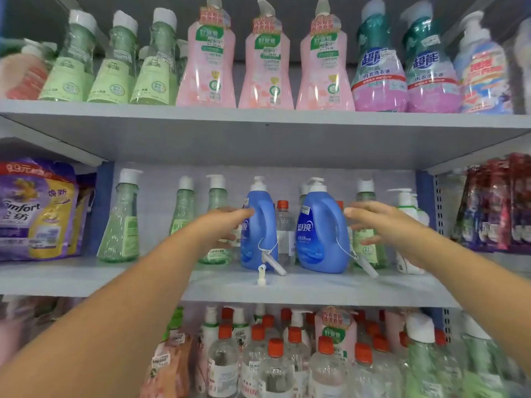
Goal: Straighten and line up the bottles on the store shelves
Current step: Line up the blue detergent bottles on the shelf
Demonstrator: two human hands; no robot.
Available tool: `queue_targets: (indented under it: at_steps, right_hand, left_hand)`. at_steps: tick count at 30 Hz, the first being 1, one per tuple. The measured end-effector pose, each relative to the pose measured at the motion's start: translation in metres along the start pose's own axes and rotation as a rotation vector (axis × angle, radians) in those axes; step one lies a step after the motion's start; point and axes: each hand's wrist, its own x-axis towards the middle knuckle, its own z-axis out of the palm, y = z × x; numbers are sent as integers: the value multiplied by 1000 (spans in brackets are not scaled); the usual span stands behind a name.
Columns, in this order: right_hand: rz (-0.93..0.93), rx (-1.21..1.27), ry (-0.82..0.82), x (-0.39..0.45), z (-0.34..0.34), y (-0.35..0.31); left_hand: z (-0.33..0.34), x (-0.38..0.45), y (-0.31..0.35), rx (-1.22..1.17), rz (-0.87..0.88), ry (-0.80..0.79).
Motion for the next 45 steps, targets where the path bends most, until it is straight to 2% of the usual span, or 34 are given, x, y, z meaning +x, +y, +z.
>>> queue_targets:
  at_steps: [2,6,9,13,17,19,22,25,29,31,34,41,45]
  right_hand:
    - [53,-72,67,10,2,4]
    - [121,-113,136,41,17,16]
    - [125,-115,133,61,36,20]
    - [39,-213,177,79,48,30]
    - [-10,-121,174,77,40,39]
    - [6,-104,139,70,31,38]
    - [18,-99,126,54,15,34]
    - [36,40,63,35,-2,22]
    - [78,175,-193,18,-12,5]
    - [92,192,-236,11,-2,8]
    - [87,161,-224,0,11,17]
    - [25,212,23,-28,20,8]
    - [-35,341,6,-43,22,-11]
  left_hand:
    - [3,13,1,72,-43,45]
    - [6,48,8,158,-51,-39]
    - [1,69,11,101,-25,-130]
    - [8,91,-2,-39,78,-206]
    - [21,80,1,-60,199,-227]
    - [20,71,4,-20,222,-166]
    - [14,57,3,67,193,32]
    - [7,42,-3,66,208,178]
    - [5,17,-24,-117,150,48]
    - [6,10,-32,-120,137,57]
    - [12,-7,-29,-160,142,132]
    - [7,-65,-7,-128,152,311]
    - [-11,-111,-1,-142,161,411]
